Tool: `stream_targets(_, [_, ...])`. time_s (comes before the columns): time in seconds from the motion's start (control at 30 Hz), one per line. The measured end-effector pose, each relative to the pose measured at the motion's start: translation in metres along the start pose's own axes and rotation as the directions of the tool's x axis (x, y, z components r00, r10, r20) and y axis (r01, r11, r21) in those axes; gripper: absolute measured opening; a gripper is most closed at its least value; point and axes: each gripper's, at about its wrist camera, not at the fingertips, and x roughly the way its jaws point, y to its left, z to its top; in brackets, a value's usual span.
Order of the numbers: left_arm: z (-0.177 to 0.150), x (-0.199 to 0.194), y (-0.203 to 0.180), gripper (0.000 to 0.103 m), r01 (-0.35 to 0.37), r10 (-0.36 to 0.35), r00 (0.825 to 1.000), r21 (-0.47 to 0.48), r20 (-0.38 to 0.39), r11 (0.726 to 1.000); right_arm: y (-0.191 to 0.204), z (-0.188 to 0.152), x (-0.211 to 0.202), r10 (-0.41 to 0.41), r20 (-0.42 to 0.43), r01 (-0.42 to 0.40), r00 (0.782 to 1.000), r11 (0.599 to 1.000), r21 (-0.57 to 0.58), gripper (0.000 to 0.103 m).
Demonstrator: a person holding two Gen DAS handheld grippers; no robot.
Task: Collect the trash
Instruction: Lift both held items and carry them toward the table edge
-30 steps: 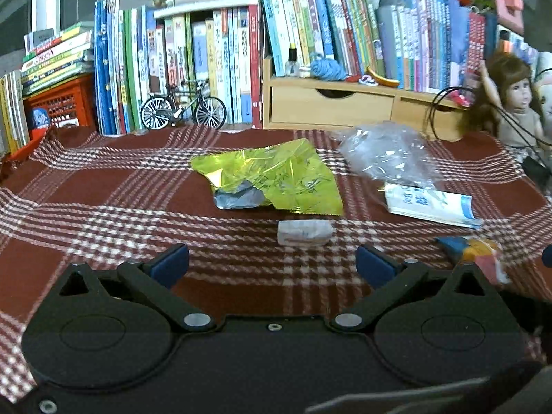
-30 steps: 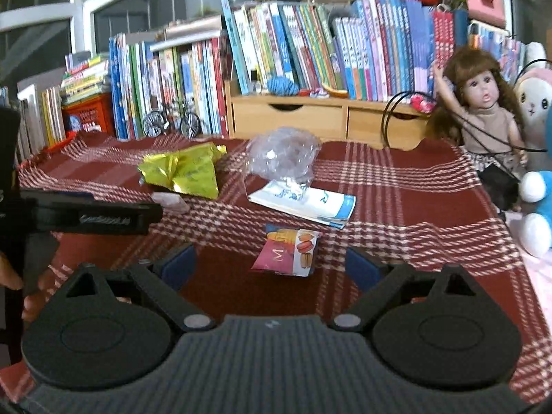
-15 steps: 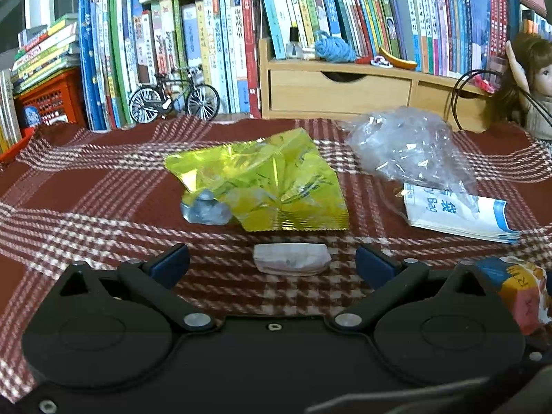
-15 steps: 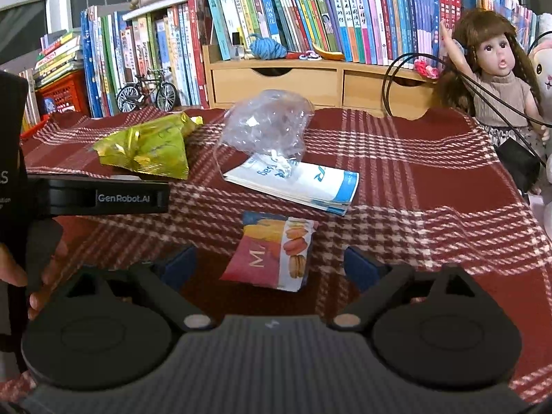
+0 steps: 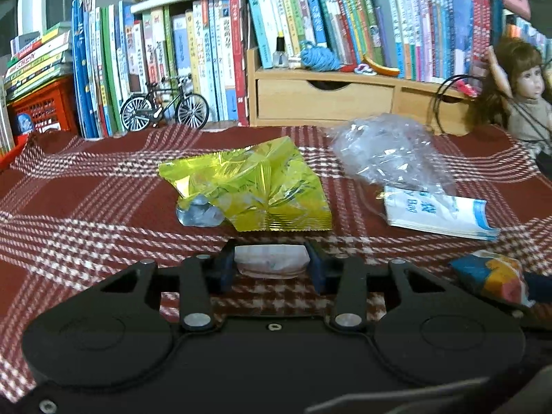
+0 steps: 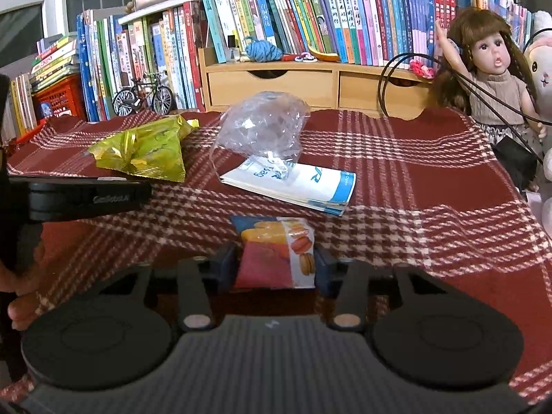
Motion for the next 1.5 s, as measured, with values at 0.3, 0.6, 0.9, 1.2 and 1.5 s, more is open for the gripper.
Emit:
stream_targets(0.3, [-0.007,-0.061,0.019,0.040,0.052,-0.054,0.995,0.024,0.083,0.998,0.006,-0.008,-0.021,0.035,0.035,-0.034,0.999,0.999,-0.021,0.050])
stream_targets(0.6, [-0.030,-0.113,0.037,0.040,0.079,-0.084,0.989,0.047,0.118,0.996,0.021,-0.017,-0.056,0.103,0.060,-0.099,0.993,0.993,-0.064,0.050])
stream_targets(0.9, [-0.055,-0.161,0.056,0.040,0.109,-0.117,0.984,0.070,0.131,0.992,0.041,-0.030,-0.093,0.169,0.073,-0.161,0.983,0.982,-0.101,0.050])
stream_targets(1.2, [-0.083,-0.206,0.065,0.040,0.114,-0.131,0.978,0.111,0.161,0.987,0.057,-0.045,-0.120,0.222,0.074,-0.212,0.972,0.969,-0.124,0.050])
stream_targets(1.5, [-0.112,-0.243,0.068,0.040,0.142,-0.163,0.973,0.132,0.165,0.981,0.068,-0.066,-0.147,0.265,0.072,-0.253,0.962,0.958,-0.137,0.050])
